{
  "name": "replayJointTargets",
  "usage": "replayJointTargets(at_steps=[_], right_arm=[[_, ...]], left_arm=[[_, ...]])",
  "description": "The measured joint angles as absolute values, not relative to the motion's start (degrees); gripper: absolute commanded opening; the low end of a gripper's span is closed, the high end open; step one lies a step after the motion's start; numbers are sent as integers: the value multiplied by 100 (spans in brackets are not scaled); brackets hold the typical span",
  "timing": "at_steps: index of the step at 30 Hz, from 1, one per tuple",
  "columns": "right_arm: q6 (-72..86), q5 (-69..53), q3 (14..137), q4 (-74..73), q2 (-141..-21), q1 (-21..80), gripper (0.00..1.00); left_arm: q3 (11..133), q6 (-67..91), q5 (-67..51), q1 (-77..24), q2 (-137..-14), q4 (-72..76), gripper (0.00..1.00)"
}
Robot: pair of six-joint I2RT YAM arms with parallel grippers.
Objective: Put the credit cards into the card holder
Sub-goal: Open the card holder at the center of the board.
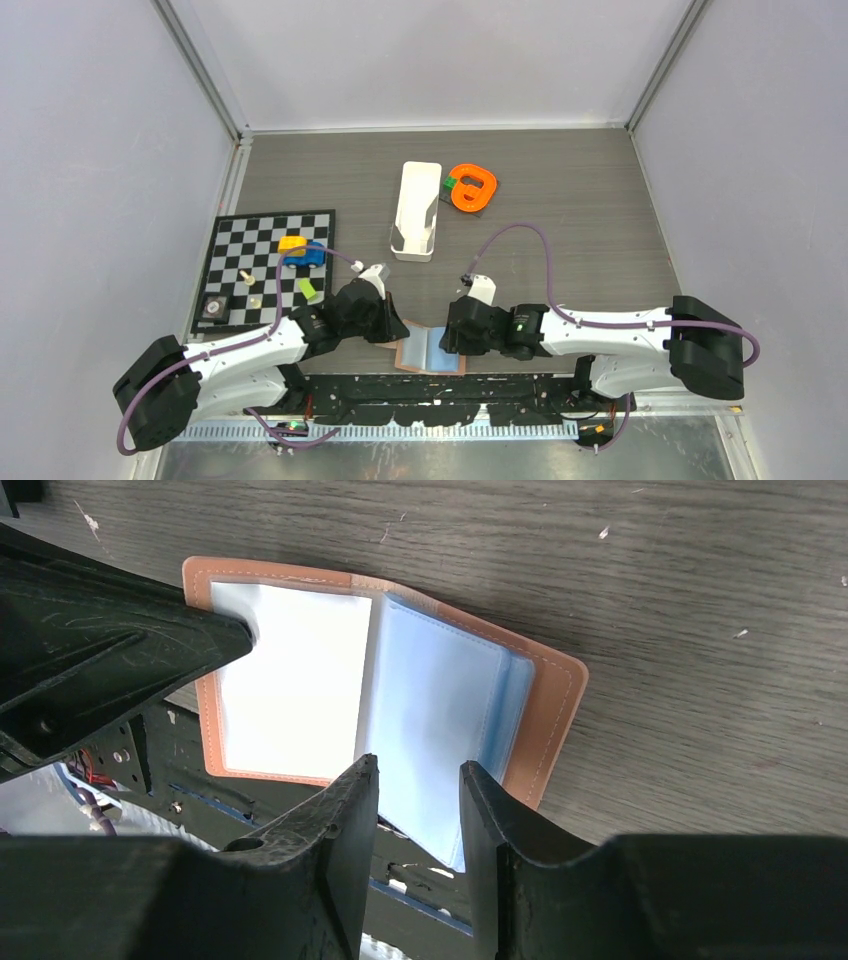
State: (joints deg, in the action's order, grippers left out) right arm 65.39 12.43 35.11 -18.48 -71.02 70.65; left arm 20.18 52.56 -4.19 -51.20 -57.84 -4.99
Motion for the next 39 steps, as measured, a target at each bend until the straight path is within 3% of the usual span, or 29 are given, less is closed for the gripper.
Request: replayJointTargets(at_steps=[39], right_arm=[[6923,1118,3374,-1376,-7590,7065,40]], left_arm=[[1955,5251,-412,-5113,-5739,-534,0]])
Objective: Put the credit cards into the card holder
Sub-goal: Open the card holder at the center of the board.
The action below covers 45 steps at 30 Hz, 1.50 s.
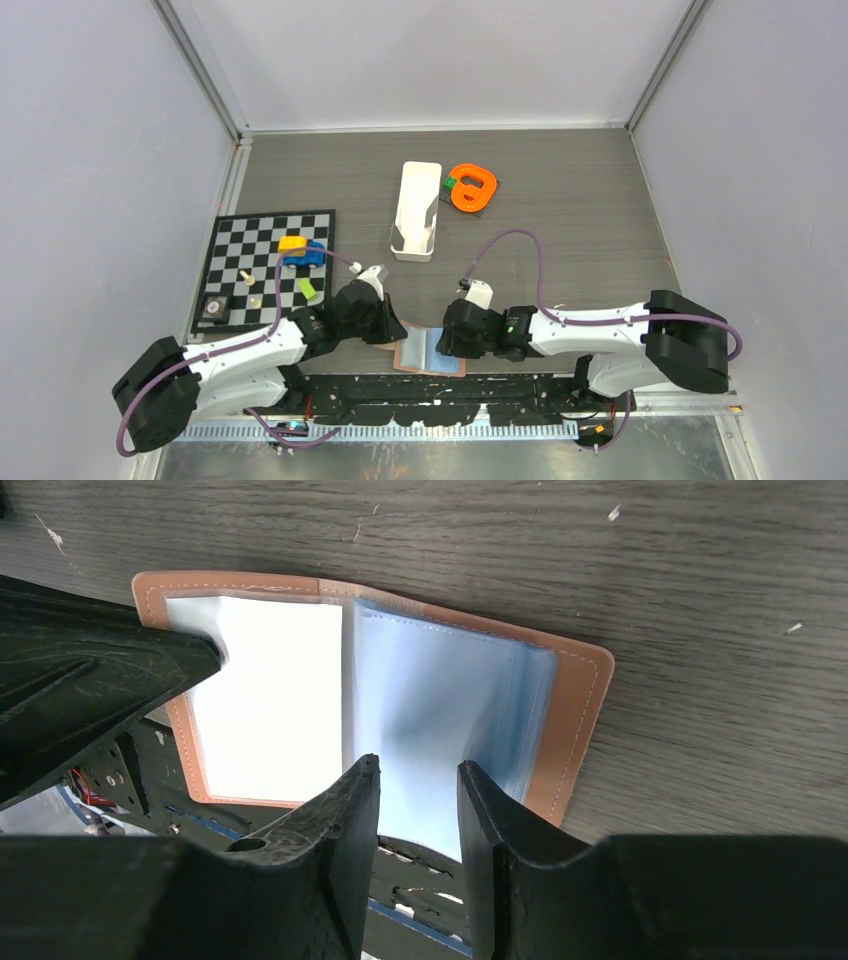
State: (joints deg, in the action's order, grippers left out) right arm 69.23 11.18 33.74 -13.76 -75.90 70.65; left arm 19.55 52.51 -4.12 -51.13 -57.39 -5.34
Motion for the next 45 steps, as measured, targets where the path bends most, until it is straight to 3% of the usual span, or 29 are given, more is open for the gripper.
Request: replayJointTargets(at_steps=[20,45], right_arm=[[7046,1212,3371,-1914,-7384,7065,40],[6978,969,3157,-812,-7282,7065,35]], left_arm=[[1925,5236,-397,-5107,-5704,-537,0],[1883,5236,-392,-5094,-5780,-532,0]])
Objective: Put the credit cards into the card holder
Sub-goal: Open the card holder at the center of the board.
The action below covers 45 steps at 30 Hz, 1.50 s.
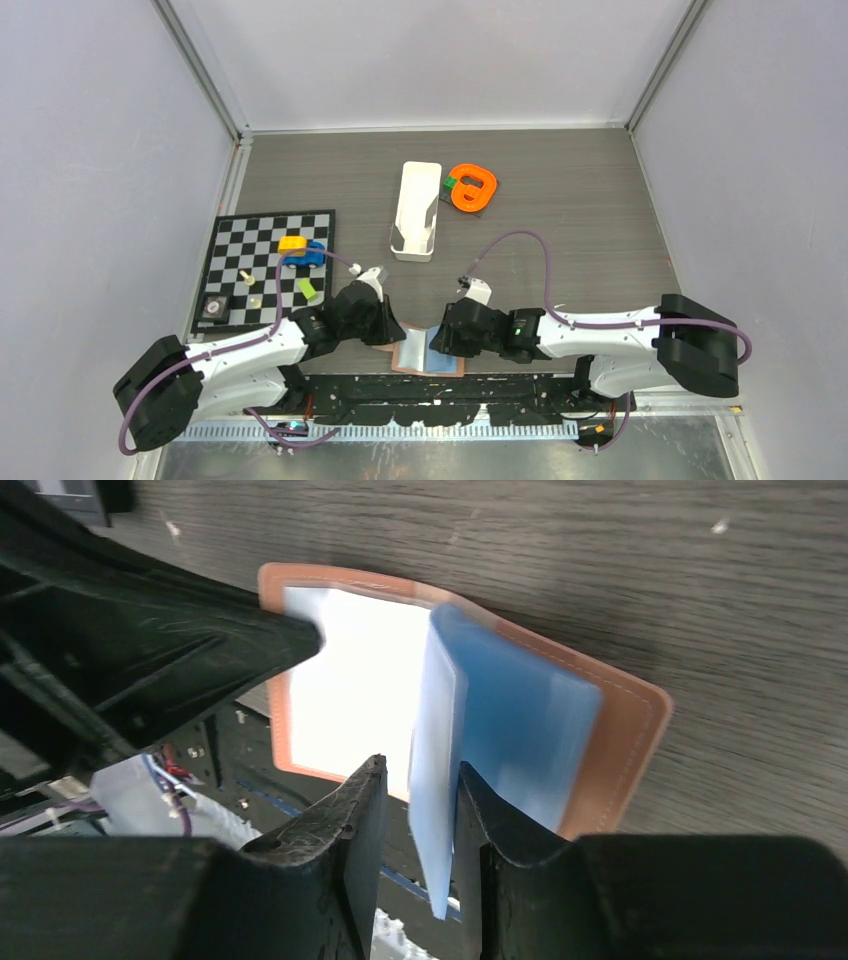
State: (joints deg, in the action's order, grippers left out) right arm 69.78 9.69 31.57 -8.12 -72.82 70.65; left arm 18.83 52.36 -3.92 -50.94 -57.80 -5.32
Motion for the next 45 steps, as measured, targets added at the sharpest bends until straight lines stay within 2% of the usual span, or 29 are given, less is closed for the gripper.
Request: replayJointTargets(at_steps=[10,16,25,28,34,45], right_arm=[[6858,652,3159,-3,-7787,7065,35],[6711,451,3256,255,-8176,7067,36],[6455,255,3623,320,-8374,7067,41],[6412,217,3734,338,-8418,7074,42],[6320,196,3889,340,-8466,7129,42],[6156,32,4335,351,-8960,7150,42]], left_arm=[[1857,5245,-395,-5092,-5837,-480,0],[1841,5203,-366,-5081,-5662,-534,11],[1841,5057,-342,-4871,-5269,-790,14],[1841,5028,-344,-4801,-5256,-884,19],[1841,4899,-351,-4593,-4998,-1210,37],[1883,4755,-351,-4018,-4377,-2008,58]])
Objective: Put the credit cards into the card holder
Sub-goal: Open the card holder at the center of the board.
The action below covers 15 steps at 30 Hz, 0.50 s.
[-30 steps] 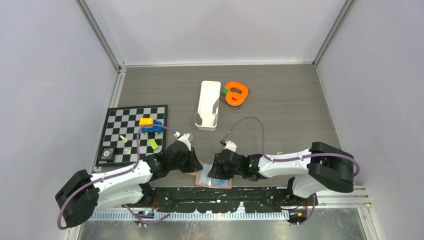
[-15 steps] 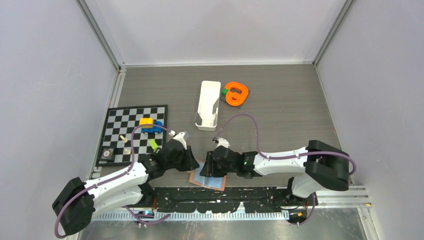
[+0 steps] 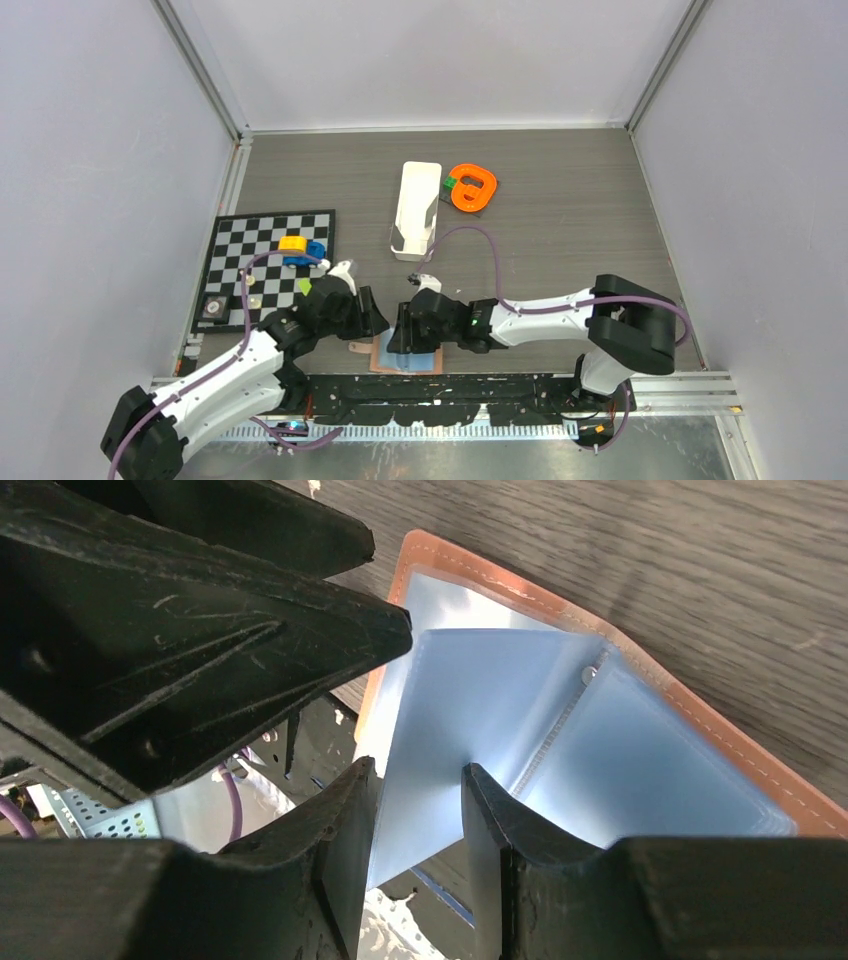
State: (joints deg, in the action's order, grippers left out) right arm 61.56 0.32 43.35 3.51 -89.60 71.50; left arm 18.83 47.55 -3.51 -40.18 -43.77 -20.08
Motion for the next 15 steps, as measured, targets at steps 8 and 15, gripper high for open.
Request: replayJointTargets(at_steps=[8,15], right_arm=[[5986,-183,4716,307,-9317,7153,46],[5861,-263,4877,250,-9327,7181,51]], left_arm=[[2080,4617,-346,-3688,-4289,-2464,65],[2532,4318,-375,-3345,-4425,-2703,68]])
